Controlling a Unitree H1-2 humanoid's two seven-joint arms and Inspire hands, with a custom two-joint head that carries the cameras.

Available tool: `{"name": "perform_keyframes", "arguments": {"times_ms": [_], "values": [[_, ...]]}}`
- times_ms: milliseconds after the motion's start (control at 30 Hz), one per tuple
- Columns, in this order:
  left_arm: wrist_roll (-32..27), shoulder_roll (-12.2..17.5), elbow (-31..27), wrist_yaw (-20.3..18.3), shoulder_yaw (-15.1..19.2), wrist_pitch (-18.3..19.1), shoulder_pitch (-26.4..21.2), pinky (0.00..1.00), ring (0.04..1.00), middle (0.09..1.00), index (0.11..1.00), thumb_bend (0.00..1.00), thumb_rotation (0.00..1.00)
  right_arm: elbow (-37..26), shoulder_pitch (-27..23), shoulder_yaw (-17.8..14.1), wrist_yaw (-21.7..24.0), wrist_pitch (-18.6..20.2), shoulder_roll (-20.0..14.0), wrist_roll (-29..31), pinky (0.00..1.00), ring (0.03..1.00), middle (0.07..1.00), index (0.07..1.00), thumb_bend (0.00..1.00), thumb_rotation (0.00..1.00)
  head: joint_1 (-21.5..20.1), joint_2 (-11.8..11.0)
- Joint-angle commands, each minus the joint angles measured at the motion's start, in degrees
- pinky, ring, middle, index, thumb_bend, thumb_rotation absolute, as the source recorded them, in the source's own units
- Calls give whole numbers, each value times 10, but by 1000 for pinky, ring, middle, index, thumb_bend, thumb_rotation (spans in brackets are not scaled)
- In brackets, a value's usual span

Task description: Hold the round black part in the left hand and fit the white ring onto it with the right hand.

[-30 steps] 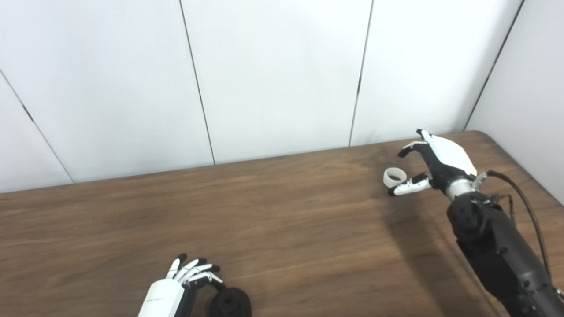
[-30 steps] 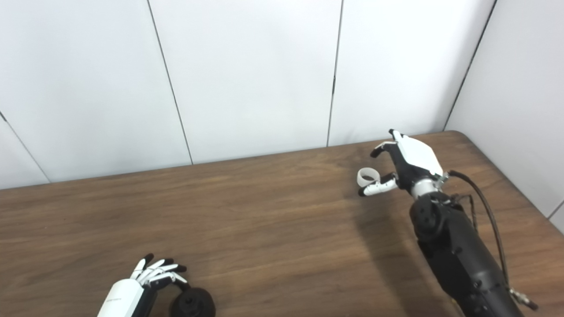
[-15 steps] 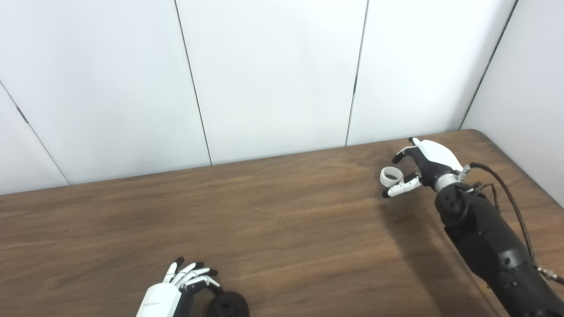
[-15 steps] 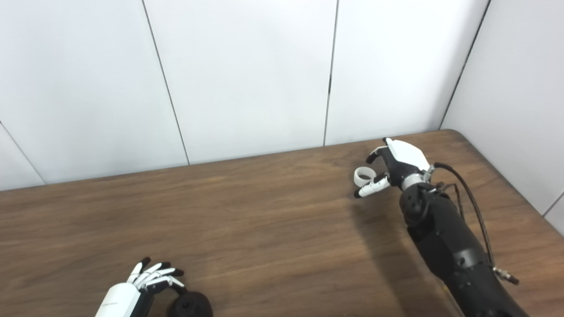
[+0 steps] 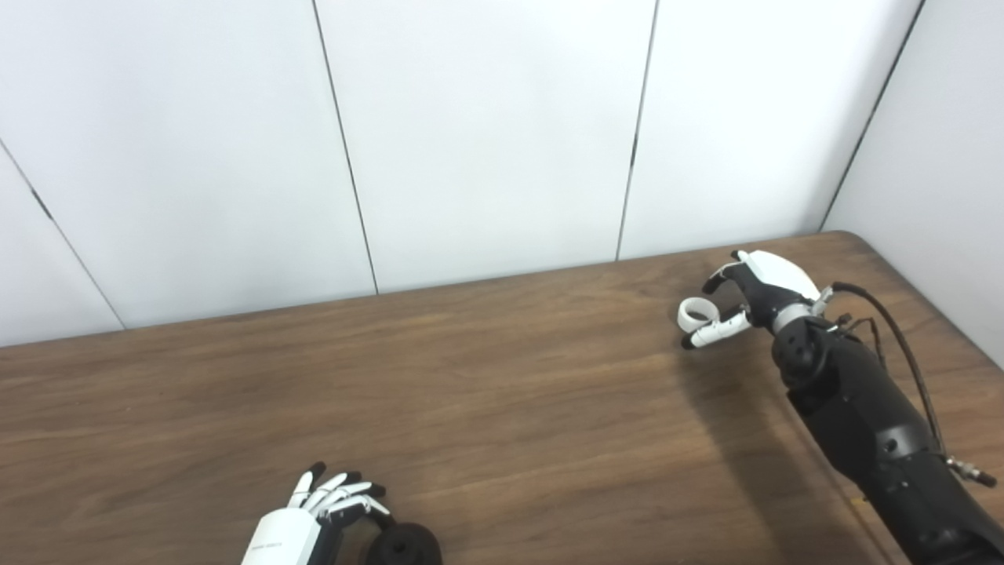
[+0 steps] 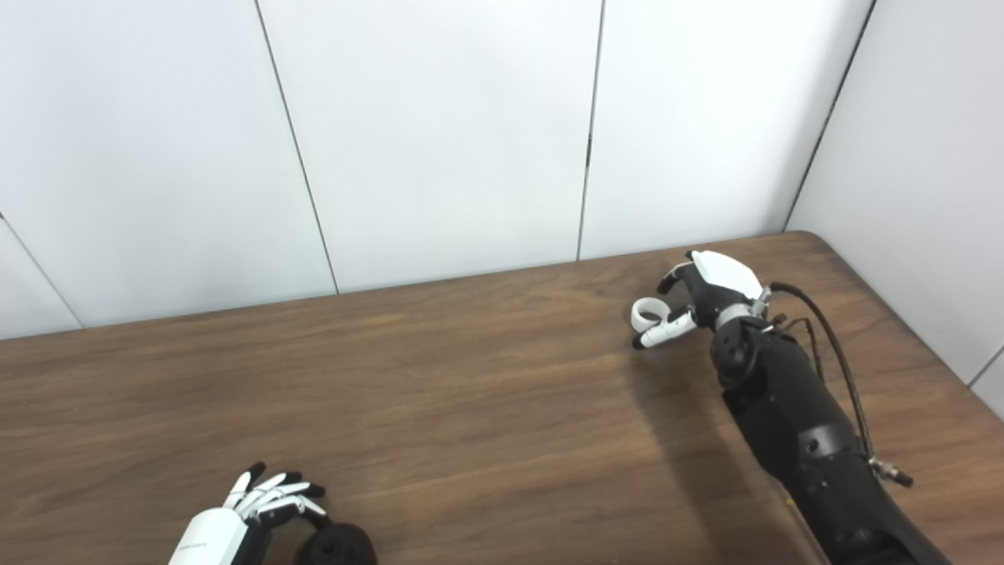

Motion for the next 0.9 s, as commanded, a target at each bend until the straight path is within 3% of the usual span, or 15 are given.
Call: {"name": "perform_keyframes", "arguments": {"times_ms": [0, 133, 500, 867], "values": [[9, 6, -16, -7, 2, 3, 2, 1000, 867, 766, 484, 524, 55, -6, -34, -20, 7, 3, 2, -17, 1000, 1000, 1000, 728, 841, 359, 0, 0], [8, 6, -20, -13, 2, 7, 4, 1000, 871, 769, 484, 523, 56, -3, -38, -42, 19, 3, 15, -35, 1000, 1000, 987, 717, 835, 364, 0, 3], [8, 6, -21, -16, 4, 6, 4, 1000, 868, 766, 484, 524, 55, 1, -38, -60, 30, 3, 25, -53, 1000, 1000, 961, 693, 826, 345, -1, 5], [11, 4, -23, -19, 3, 10, 4, 1000, 868, 769, 485, 524, 55, 10, -34, -55, 32, 3, 19, -69, 1000, 1000, 953, 689, 824, 336, 0, 8]]}}
